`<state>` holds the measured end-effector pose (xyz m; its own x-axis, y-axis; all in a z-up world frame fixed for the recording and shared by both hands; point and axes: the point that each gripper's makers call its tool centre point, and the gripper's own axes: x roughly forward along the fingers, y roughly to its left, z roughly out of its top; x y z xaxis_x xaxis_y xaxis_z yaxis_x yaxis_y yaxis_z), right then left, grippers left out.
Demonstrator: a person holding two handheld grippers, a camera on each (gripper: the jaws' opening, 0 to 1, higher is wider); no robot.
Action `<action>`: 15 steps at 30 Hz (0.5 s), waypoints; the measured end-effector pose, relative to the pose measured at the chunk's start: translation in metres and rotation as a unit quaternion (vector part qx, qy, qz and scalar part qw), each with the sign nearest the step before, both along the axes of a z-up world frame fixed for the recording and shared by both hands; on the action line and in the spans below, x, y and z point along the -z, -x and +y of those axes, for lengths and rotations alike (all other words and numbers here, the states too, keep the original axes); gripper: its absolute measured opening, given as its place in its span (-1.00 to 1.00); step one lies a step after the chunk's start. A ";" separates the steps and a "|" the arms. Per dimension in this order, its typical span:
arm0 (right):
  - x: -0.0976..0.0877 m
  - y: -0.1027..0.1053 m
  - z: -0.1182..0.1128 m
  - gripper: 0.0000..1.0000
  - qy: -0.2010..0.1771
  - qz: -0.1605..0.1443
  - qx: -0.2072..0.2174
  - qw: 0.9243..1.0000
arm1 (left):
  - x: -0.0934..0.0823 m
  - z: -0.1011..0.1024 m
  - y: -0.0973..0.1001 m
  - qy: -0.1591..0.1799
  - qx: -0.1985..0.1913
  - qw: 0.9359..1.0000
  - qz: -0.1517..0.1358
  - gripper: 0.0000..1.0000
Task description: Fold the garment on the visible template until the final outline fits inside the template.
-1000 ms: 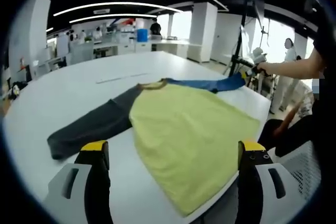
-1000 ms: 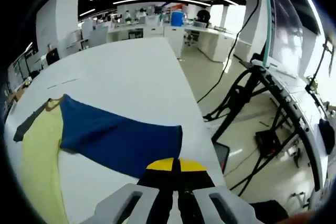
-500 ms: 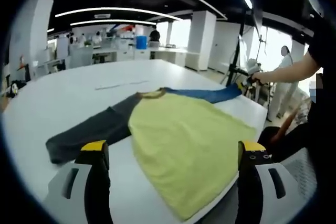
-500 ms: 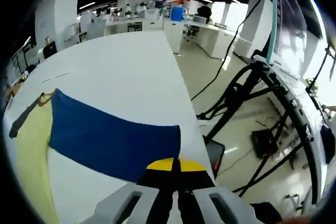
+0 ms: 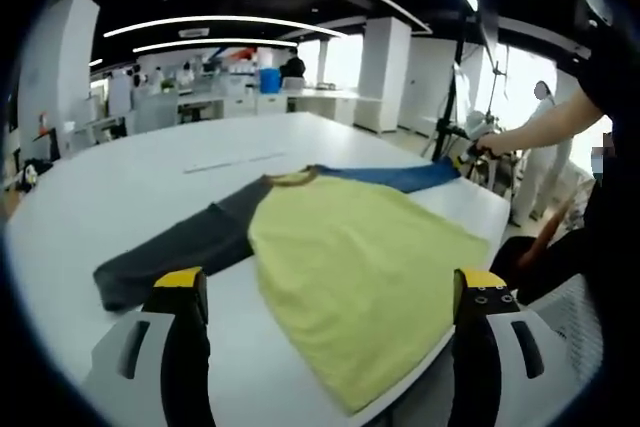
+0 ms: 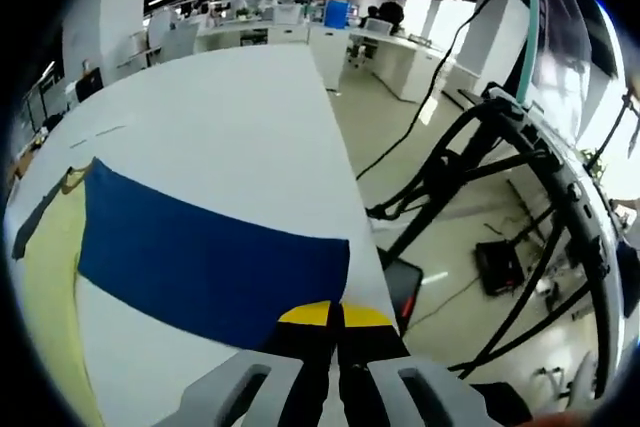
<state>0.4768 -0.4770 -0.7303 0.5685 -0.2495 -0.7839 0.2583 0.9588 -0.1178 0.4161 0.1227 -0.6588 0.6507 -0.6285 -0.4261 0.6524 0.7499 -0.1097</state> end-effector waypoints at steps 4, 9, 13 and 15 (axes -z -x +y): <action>-0.001 0.003 0.004 -1.00 0.000 0.000 -0.002 1.000 | 0.005 0.003 -0.001 -0.016 -0.002 1.000 0.004 0.98; -0.006 0.002 0.011 -1.00 -0.004 -0.006 -0.008 1.000 | 0.008 0.003 0.000 -0.026 0.002 1.000 0.007 0.98; -0.008 -0.001 0.018 -1.00 -0.011 -0.014 -0.012 1.000 | 0.008 0.004 -0.001 -0.033 -0.001 0.999 0.001 0.98; -0.006 -0.002 0.020 -1.00 -0.010 -0.010 -0.014 1.000 | 0.008 0.004 -0.001 -0.034 -0.001 0.999 0.002 0.98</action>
<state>0.4786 -0.4570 -0.7240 0.5914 -0.2178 -0.7764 0.2328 0.9679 -0.0942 0.4167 0.1263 -0.6671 0.6494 -0.5976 -0.4703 0.6510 0.7565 -0.0624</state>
